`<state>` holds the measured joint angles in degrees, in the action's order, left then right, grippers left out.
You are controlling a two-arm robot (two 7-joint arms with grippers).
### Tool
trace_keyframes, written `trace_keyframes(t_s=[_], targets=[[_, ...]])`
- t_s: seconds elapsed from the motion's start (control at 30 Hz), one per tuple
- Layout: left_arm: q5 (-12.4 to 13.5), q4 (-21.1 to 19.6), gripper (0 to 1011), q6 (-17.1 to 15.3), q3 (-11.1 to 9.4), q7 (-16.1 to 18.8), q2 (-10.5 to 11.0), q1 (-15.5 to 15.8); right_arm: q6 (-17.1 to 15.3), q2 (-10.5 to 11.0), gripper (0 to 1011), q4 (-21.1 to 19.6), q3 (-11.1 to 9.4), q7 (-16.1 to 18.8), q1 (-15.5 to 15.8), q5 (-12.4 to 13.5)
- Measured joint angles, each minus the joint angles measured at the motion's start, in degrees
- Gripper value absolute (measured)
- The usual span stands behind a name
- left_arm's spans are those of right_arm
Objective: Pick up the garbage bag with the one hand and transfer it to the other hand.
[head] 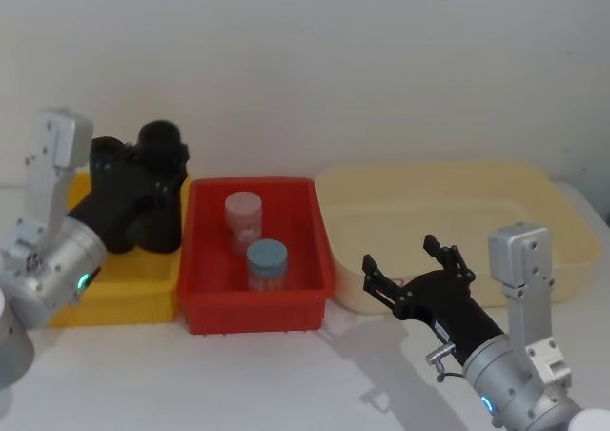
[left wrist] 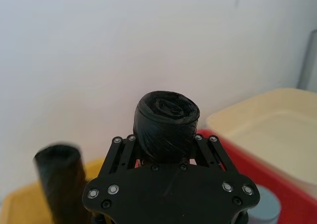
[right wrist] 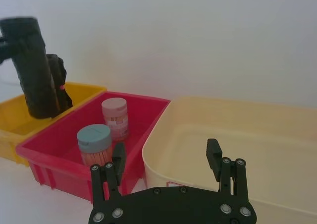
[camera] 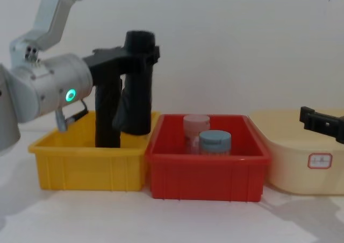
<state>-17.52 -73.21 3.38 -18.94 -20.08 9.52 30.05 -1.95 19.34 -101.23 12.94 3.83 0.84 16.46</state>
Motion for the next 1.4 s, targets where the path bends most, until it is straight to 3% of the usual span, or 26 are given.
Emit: trace_keyframes(t_s=[0.3,0.53,1.0,1.4], targets=[[-0.8,-1.7,400,-1.9,-2.0,-4.5,0.3,3.3,0.0,0.0,1000,0.0,0.0,0.0,0.0,0.0],[-2.3,0.1,389,-1.7,-3.7,-8.5,-0.9,6.2,0.0,0.0,1000,0.0,0.0,0.0,0.0,0.0],[-6.4,12.8,389,4.2,-6.3,-16.0,-7.0,11.9,0.0,0.0,1000,0.0,0.0,0.0,0.0,0.0],[-9.0,21.2,389,7.9,-7.2,-19.6,-10.9,15.0,0.0,0.0,1000,0.0,0.0,0.0,0.0,0.0]])
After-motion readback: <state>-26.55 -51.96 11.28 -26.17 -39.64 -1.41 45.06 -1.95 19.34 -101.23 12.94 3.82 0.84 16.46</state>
